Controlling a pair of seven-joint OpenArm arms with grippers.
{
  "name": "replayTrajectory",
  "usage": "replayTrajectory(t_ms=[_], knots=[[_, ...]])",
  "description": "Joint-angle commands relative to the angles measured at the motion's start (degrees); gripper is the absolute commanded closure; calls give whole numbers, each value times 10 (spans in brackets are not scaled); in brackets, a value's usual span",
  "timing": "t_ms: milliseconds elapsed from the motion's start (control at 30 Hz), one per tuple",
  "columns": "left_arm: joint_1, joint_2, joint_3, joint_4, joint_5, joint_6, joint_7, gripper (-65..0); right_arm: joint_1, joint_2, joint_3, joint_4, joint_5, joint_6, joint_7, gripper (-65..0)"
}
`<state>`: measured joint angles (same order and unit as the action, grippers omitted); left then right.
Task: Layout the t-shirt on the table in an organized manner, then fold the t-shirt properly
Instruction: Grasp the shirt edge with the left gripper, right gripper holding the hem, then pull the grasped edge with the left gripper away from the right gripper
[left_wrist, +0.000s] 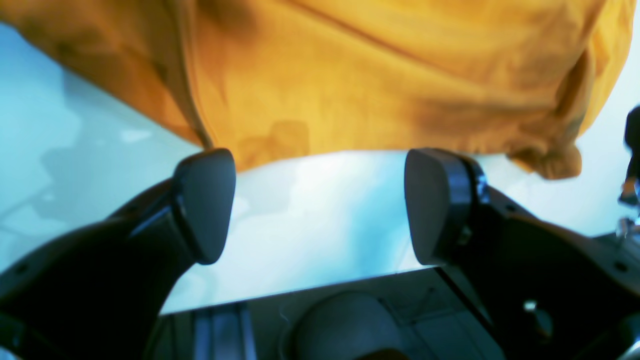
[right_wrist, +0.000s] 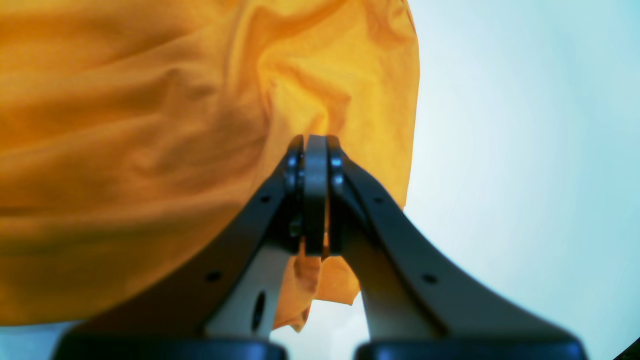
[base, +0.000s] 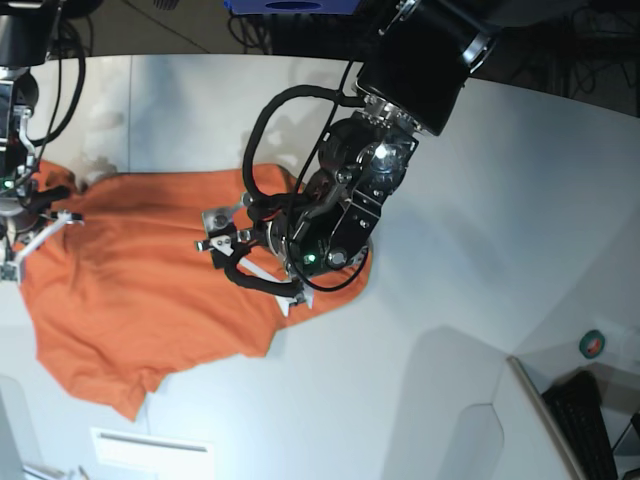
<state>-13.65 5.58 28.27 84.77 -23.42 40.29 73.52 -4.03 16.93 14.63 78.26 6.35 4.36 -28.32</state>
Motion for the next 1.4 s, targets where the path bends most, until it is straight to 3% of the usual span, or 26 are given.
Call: replayTrajectory(t_ms=[0, 167, 333, 533, 867, 1067, 1367], knots=[[-9, -4, -8, 5, -3, -3, -2, -495, 8, 10, 3, 7, -2, -3, 13, 0], [10, -20, -92, 63, -4, -3, -4, -495, 7, 9, 4, 7, -2, -3, 13, 0], [22, -60, -123, 151, -6, -3, -1, -494, 1, 9, 4, 7, -2, -3, 13, 0], [18, -58, -121, 45, -6, -3, -4, -494, 5, -9, 3, 7, -2, -3, 13, 0], [9, -57, -121, 25, -4, -3, -5, -494, 3, -10, 3, 7, -2, -3, 13, 0], [-20, -52, -53, -66, -5, -3, -31, -494, 1, -11, 3, 7, -2, -3, 13, 0], [-51, -28, -41, -137, -2, -3, -45, -494, 0, -11, 5, 7, -2, -3, 13, 0]])
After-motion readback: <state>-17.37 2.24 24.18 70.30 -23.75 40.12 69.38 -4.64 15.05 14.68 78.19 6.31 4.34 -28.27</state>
